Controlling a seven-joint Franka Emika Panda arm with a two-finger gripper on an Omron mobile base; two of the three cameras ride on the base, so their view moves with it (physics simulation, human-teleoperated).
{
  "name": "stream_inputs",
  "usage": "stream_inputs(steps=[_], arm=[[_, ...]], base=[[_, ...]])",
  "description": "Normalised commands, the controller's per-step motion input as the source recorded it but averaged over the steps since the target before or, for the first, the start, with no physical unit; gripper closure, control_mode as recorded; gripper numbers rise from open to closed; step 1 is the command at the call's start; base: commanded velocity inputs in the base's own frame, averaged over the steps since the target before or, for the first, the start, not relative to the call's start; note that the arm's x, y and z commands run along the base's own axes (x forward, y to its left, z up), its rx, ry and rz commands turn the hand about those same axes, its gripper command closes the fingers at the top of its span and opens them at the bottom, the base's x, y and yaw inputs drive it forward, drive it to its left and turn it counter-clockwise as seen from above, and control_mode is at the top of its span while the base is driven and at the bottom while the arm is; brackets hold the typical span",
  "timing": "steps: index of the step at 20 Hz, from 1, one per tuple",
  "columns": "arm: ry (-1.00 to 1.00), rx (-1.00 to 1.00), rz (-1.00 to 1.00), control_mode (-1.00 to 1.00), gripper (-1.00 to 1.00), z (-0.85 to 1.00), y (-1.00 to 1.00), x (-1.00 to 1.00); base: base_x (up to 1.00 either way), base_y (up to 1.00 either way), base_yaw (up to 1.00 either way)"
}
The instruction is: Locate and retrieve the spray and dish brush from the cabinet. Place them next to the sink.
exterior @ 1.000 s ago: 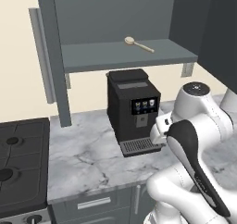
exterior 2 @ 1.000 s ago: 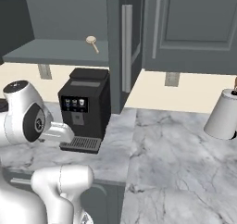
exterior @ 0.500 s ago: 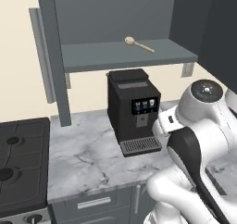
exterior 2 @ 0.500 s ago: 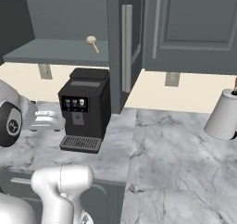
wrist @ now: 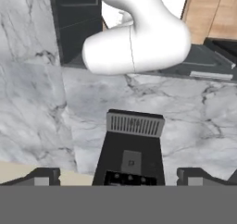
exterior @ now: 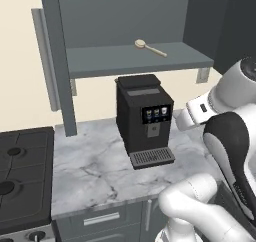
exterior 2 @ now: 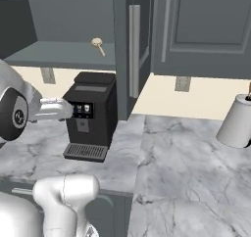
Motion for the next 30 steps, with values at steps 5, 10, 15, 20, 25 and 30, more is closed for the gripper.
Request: stream_inputs(steps=[5,10,15,20,25,30], arm=[[0.01,0.03,0.03,-1.00,-1.00,0.55,0.00,0.00],[-0.08,-0.01,0.00,-1.00,-1.00,0.23,0.00,0.25],[-0.34,0.00,0.00,-1.00,-1.00,0.03,-0.07,0.23],[-0.29,0.01,0.00,-1.00,-1.00,0.21,-0.04,0.00],[-0.01,0.00,0.01,-1.00,-1.00,0.50,0.00,0.02],[0.03,0.00,0.00,-1.00,-1.00,0.37,0.00,0.07]], base=[[0.00,0.00,0.00],[0.00,0.00,0.00],[0.00,0.00,0.00],[0.00,0.00,0.00],[0.00,0.00,0.00],[0.00,0.00,0.00]])
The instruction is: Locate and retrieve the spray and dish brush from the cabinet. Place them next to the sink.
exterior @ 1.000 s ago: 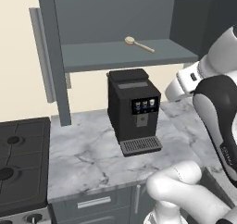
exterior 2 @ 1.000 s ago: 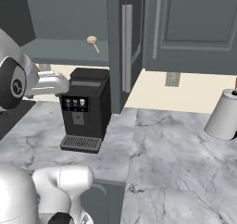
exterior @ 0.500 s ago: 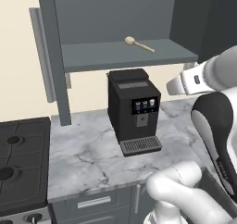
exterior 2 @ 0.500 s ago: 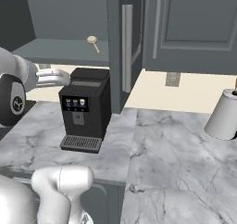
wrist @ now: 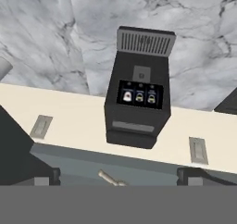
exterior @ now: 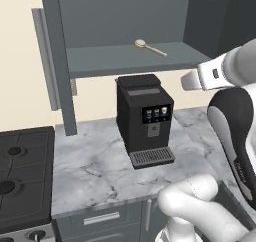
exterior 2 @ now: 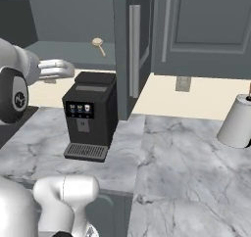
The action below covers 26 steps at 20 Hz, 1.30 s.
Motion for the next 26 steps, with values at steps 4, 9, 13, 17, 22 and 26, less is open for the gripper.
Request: stream_inputs(steps=[4,9,13,17,22,26], arm=[[0.00,0.00,0.00,-1.00,-1.00,0.02,-0.01,0.40],[0.00,0.00,0.00,-1.00,-1.00,-0.08,-0.05,0.49],[-0.01,0.02,0.00,-1.00,-1.00,-0.01,-0.07,0.52],[-0.04,0.05,0.01,-1.00,-1.00,0.00,0.00,0.44],[0.00,0.04,0.00,-1.00,-1.00,0.00,-0.01,0.55],[0.00,0.03,0.00,-1.00,-1.00,0.00,-0.01,0.60]], base=[[0.00,0.00,0.00],[0.00,0.00,0.00],[0.00,0.00,0.00],[0.00,0.00,0.00],[0.00,0.00,0.00],[0.00,0.00,0.00]])
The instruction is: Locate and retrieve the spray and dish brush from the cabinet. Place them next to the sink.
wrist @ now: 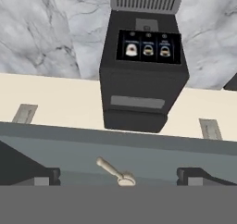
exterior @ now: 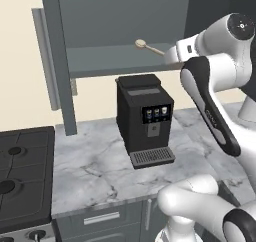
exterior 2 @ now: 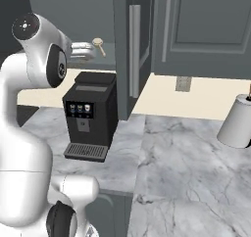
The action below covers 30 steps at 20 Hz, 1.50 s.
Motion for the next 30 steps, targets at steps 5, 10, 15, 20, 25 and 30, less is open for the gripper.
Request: stream_inputs(steps=[5,10,15,20,25,30], arm=[[0.00,0.01,0.03,-1.00,-1.00,-0.01,-0.04,0.51],[0.00,0.00,0.01,-1.00,-1.00,-0.18,-0.04,0.41],[0.00,0.00,0.00,-1.00,-1.00,-0.07,-0.01,0.38],[0.00,0.00,0.00,-1.00,-1.00,-0.01,-0.01,0.56],[0.00,0.00,0.00,-1.00,-1.00,-0.07,0.00,0.57],[0.04,0.00,0.00,-1.00,-1.00,-0.08,0.00,0.51]], base=[[0.00,0.00,0.00],[0.00,0.00,0.00],[0.00,0.00,0.00],[0.00,0.00,0.00],[0.00,0.00,0.00],[0.00,0.00,0.00]])
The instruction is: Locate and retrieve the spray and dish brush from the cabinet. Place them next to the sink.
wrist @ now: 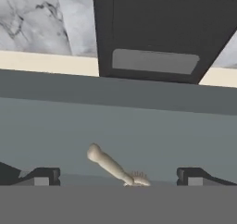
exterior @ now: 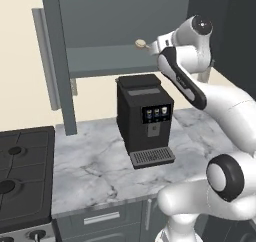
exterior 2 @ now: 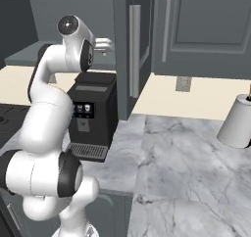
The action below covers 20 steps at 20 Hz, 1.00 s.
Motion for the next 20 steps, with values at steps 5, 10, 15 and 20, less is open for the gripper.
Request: stream_inputs(steps=[5,10,15,20], arm=[[0.07,0.00,0.00,-1.00,-1.00,0.00,0.00,0.52],[0.06,0.00,0.00,-1.00,-1.00,0.00,-0.02,0.46],[0.03,0.00,0.00,-1.00,-1.00,-0.05,0.00,0.38],[0.00,-0.01,0.00,-1.00,-1.00,-0.19,0.00,0.23]], base=[[0.00,0.00,0.00],[0.00,0.00,0.00],[0.00,0.00,0.00],[0.00,0.00,0.00]])
